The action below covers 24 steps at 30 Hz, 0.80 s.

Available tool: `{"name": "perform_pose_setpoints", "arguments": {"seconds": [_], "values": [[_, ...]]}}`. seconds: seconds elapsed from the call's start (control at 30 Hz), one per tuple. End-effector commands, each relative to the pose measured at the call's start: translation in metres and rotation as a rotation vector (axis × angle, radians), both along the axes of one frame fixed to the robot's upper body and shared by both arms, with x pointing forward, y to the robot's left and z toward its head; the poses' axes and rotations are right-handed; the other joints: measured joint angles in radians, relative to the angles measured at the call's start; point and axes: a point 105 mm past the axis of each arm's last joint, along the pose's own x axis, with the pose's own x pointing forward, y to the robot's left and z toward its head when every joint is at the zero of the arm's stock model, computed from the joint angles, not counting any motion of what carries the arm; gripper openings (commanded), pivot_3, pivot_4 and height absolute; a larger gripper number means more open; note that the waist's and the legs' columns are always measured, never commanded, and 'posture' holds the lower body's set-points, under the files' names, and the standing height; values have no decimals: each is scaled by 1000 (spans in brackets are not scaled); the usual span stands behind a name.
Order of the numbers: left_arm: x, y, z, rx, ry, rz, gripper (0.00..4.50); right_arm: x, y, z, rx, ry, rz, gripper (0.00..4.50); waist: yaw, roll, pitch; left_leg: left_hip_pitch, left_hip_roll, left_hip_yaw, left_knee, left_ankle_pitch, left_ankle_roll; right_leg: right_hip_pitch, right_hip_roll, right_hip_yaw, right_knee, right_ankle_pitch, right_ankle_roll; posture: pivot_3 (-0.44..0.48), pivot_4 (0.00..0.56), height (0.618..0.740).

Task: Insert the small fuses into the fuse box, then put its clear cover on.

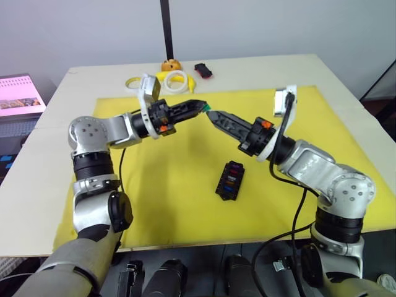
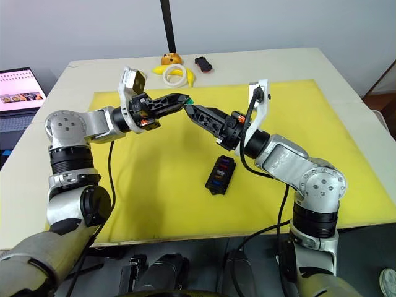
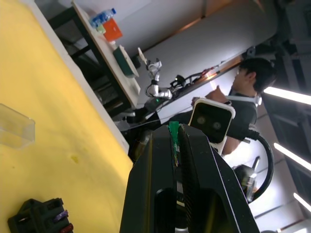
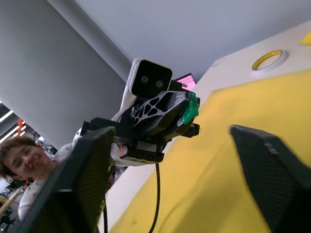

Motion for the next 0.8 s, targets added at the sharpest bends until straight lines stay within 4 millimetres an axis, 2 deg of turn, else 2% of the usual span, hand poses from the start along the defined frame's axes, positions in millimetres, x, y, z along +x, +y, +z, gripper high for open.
{"name": "perform_pose_setpoints", "arguments": {"seconds": [0.03,0.8], "values": [[-6,-1,9,-25,-40,-18,0,-6,3,10,52,-8,14,3189,1,0,0,0,0,0,0,0,0,0,0,0,0,0,0,0,150,740],[-10,-6,1,-22,-39,-16,0,5,2,19,88,50,-2,3189,2,0,0,0,0,0,0,0,0,0,0,0,0,0,0,0,150,740]]}}
